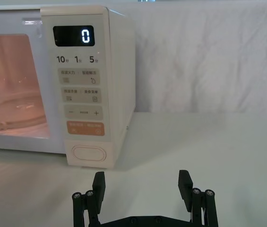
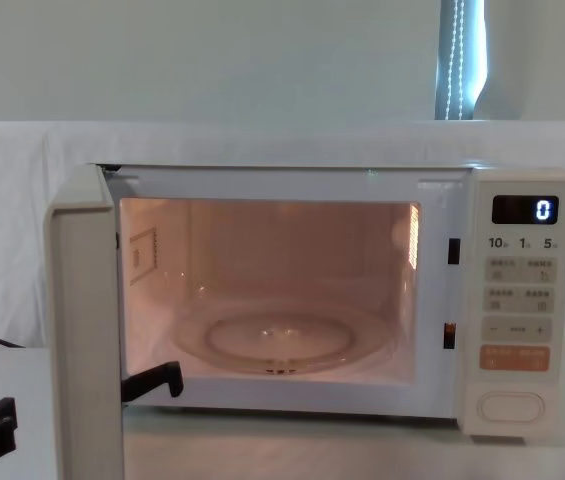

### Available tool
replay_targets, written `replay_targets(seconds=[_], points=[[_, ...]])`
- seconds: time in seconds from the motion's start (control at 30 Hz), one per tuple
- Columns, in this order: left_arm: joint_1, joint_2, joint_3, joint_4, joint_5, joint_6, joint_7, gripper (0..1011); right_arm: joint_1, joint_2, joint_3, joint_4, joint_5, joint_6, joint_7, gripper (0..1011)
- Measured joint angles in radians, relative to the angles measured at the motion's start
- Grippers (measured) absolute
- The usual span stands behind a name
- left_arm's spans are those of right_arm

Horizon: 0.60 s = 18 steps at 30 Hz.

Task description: Press the button to open the microwave door with one hand; close the microwave door with the other hand.

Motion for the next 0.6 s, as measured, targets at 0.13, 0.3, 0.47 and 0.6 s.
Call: replay_targets(seconds=[0.13,0.3,0.47,0.6], points=[[0.000,0.000,0.000,0.000,0.000,0.000,0.000,1001,0.000,0.000,0.000,0.000,0.000,0.000,0.000,1002],[0.000,0.000,0.000,0.000,0.000,0.000,0.000,1001,0.001,0.000,-0.001,0.000,0.000,0.000,0.000,1002],[0.000,0.000,0.000,0.000,0.000,0.000,0.000,1001,0.001,0.000,-0.001,0.000,-0.001,0.000,0.000,1002],[0.000,0.000,0.000,0.000,0.000,0.000,0.000,1001,0.002,0.000,-0.002,0.000,-0.001,0.000,0.000,1002]])
